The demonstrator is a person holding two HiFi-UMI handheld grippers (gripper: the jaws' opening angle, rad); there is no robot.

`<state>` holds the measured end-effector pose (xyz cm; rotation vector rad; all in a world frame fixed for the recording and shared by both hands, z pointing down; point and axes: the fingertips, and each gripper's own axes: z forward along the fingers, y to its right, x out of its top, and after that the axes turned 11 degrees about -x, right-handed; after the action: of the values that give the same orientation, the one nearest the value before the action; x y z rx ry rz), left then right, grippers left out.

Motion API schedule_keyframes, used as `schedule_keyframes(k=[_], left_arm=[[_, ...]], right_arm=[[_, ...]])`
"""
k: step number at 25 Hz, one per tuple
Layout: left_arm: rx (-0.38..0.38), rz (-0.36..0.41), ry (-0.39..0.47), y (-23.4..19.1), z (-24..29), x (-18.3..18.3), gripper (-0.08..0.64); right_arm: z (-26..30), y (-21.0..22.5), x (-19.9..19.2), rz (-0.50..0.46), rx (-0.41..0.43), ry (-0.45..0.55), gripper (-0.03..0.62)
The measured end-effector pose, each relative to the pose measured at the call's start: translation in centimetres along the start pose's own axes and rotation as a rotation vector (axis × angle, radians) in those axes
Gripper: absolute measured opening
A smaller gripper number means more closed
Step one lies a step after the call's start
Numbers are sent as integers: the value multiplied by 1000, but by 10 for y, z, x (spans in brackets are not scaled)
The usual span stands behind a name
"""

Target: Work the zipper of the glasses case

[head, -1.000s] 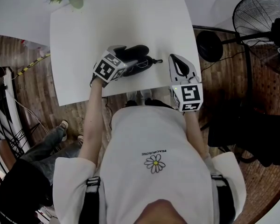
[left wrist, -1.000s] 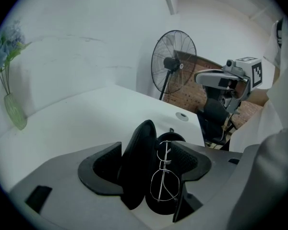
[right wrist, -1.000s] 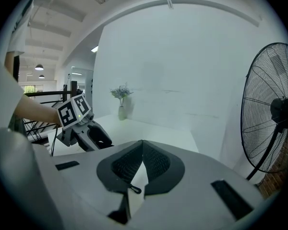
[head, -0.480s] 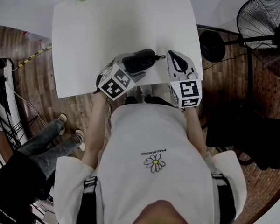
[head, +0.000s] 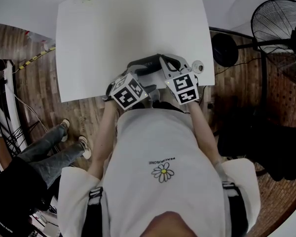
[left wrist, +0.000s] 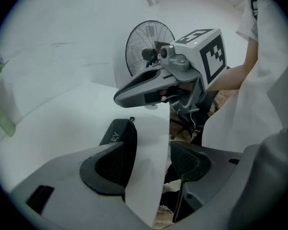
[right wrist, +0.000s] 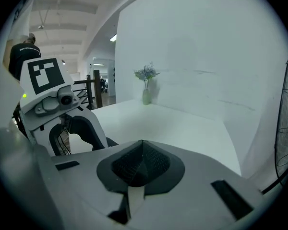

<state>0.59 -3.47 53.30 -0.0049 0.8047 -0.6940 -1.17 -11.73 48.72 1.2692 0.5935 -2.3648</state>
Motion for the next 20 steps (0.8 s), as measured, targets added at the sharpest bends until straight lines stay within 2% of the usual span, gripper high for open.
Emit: schedule_keyframes(k=[5, 9, 12, 17, 20], left_arm=[[-35, -14, -1, 8, 8, -4, 311], [-41, -31, 27, 8, 9, -3, 305], [-42, -23, 9, 8, 8, -4, 305], [67, 18, -8, -17, -12, 9, 307], [106, 72, -77, -38, -14, 10, 307]], right_arm=[[11, -16, -14, -31, 38, -48, 5], [15, -23, -27, -29, 59, -87, 5], [16, -27, -34, -24, 65, -106, 4], [17, -28, -34, -11, 67, -111, 5], [16, -28, -35, -7, 58, -111, 4]])
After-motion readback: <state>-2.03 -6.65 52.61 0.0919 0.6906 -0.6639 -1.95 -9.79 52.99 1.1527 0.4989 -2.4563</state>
